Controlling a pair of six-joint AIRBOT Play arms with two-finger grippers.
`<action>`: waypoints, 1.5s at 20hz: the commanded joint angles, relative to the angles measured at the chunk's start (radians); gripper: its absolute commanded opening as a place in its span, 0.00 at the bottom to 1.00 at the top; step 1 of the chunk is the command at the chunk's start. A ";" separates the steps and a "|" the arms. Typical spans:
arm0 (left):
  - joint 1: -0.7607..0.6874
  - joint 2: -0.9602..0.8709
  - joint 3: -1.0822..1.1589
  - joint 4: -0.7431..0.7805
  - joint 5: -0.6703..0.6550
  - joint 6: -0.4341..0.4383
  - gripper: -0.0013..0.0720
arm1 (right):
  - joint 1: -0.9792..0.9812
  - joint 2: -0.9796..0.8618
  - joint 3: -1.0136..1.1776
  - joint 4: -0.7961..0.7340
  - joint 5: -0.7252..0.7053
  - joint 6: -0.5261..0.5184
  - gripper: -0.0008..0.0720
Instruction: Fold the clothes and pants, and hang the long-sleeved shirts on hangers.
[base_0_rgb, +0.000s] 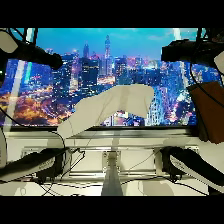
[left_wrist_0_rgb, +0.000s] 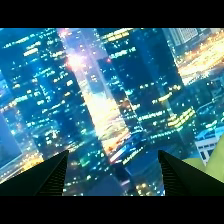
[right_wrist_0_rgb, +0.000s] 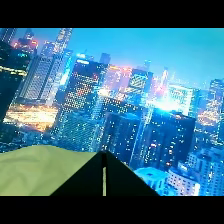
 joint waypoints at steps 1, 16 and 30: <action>0.000 0.000 0.000 0.000 0.000 0.000 0.85 | 0.001 0.000 0.000 0.001 0.000 0.000 0.03; 0.000 0.000 0.000 -0.001 0.000 0.000 0.85 | -0.001 -0.001 0.000 -0.074 -0.065 -0.044 0.03; 0.000 0.000 0.000 -0.132 -0.056 0.000 0.85 | -0.563 -0.016 -0.724 0.606 0.148 -0.435 0.37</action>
